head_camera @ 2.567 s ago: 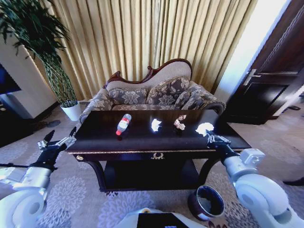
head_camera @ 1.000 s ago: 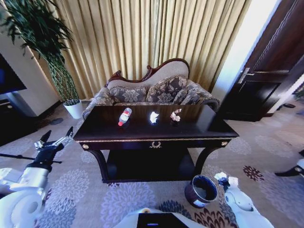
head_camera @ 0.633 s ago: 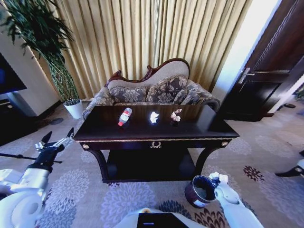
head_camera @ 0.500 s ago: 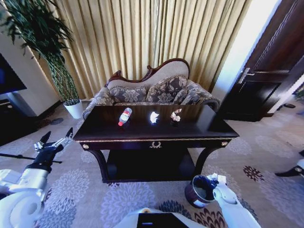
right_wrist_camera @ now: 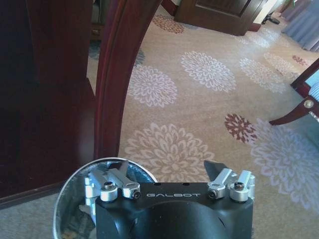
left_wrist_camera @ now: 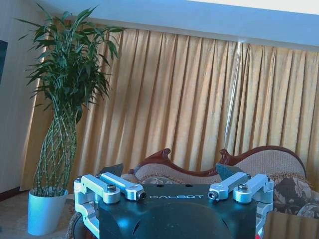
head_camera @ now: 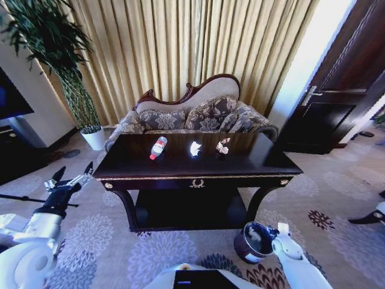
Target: Move to the front of the table and place the trash on the table into the trash bin.
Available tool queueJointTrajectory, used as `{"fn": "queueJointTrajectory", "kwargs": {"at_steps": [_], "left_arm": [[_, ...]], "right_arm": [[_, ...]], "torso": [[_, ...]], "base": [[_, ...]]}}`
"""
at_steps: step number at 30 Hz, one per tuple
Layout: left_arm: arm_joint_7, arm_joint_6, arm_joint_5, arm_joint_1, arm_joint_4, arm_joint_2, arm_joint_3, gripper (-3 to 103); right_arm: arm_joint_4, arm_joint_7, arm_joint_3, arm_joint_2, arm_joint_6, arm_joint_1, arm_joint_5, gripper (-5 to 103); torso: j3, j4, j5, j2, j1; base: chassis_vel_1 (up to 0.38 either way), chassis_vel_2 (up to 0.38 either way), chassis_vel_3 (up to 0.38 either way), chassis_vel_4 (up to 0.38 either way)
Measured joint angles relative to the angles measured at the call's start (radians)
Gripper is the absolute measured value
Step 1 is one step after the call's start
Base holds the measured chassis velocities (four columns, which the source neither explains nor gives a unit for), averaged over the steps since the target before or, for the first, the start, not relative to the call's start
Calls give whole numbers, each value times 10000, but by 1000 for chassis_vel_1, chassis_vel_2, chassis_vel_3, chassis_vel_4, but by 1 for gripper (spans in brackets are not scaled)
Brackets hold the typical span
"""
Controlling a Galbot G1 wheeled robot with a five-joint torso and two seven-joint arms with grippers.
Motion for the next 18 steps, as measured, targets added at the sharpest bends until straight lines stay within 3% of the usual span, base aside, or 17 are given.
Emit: {"fn": "queueJointTrajectory", "kwargs": {"at_steps": [3, 7, 12, 14, 17, 18], "left_arm": [[3, 7, 0, 6, -4, -21, 46, 100], [7, 9, 0, 12, 28, -22, 67, 100], [40, -6, -1, 55, 152, 104, -24, 100], [41, -10, -14, 53, 167, 129, -49, 100], [46, -14, -58, 17, 207, 144, -43, 100], [46, -14, -58, 17, 207, 144, -43, 100]], "right_arm": [[662, -37, 277, 140, -39, -262, 189, 98], [1499, -245, 645, 242, 172, -593, 366, 100], [3733, -889, 1647, 414, 887, -1796, 624, 100], [4370, -967, 1874, 415, 878, -2043, 817, 100], [6921, -1036, 2484, 170, 436, -2753, 1823, 100], [6921, -1036, 2484, 170, 436, -2753, 1823, 100]], "torso": [[0, 0, 2, -1, 0], [0, 2, 0, -1, 0], [-1, -4, 1, 0, -1], [-1, -5, 1, 0, -1], [-1, 0, -2, 0, -1], [-1, 0, -2, 0, -1]], "base": [[0, 0, 0, 0], [0, 0, 0, 0], [0, 0, 0, 0], [0, 0, 0, 0], [0, 0, 0, 0], [0, 0, 0, 0]]}}
